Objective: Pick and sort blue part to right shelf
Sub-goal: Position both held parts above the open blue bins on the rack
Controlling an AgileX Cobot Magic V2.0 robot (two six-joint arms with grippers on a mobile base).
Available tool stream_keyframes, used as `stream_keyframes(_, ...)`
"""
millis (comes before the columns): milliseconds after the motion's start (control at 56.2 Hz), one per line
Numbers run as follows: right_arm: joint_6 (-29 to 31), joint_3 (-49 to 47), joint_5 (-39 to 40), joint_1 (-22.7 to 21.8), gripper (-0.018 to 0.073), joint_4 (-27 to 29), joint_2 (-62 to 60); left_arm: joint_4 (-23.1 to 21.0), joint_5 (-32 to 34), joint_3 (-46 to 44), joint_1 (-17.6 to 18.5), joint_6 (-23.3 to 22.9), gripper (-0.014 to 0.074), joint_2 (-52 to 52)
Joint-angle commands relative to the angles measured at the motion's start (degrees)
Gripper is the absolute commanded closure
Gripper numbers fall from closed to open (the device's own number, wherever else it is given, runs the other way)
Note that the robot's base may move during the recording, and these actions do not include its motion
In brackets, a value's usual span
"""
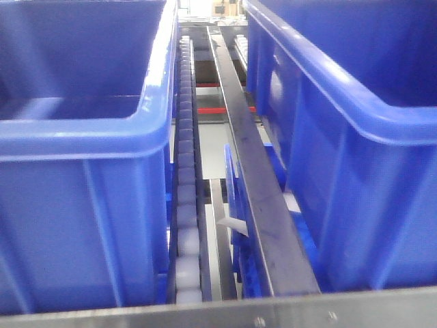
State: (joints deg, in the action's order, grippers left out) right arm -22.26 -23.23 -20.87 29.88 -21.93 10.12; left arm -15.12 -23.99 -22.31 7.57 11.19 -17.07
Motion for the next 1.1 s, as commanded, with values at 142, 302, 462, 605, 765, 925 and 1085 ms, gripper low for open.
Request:
stream_keyframes(142, 0.31, -1.74, 5.34, 0.05, 0.0365, -1.34, 0.69, -0.65, 5.06, -1.79, 0.21, 0.07, 0.0354, -0.45)
stream_keyframes(302, 0.31, -1.74, 5.34, 0.05, 0.0365, -1.34, 0.69, -0.65, 5.06, -1.79, 0.21, 0.07, 0.0354, -0.45)
stream_keyframes(462, 0.31, -1.74, 5.34, 0.05, 0.0365, -1.34, 0.69, -0.65, 5.06, -1.79, 0.21, 0.07, 0.0354, -0.45)
stream_keyframes(605, 0.31, -1.74, 5.34, 0.05, 0.0365, -1.34, 0.69, -0.65, 5.06, -1.79, 0.21, 0.07, 0.0354, -0.45)
stream_keyframes(765, 0.31, -1.74, 5.34, 0.05, 0.0365, -1.34, 0.69, -0.65, 5.06, -1.79, 0.21, 0.07, 0.0354, -0.45)
stream_keyframes(925, 0.31, -1.74, 5.34, 0.05, 0.0365, -1.34, 0.69, -0.65, 6.9, -1.79, 0.21, 0.07, 0.0354, -0.45)
stream_keyframes(1085, 0.31, -1.74, 6.05, 0.05, 0.0365, -1.34, 0.69, -0.95, 8.33, -1.9, 0.21, 0.07, 0.0354, -0.71)
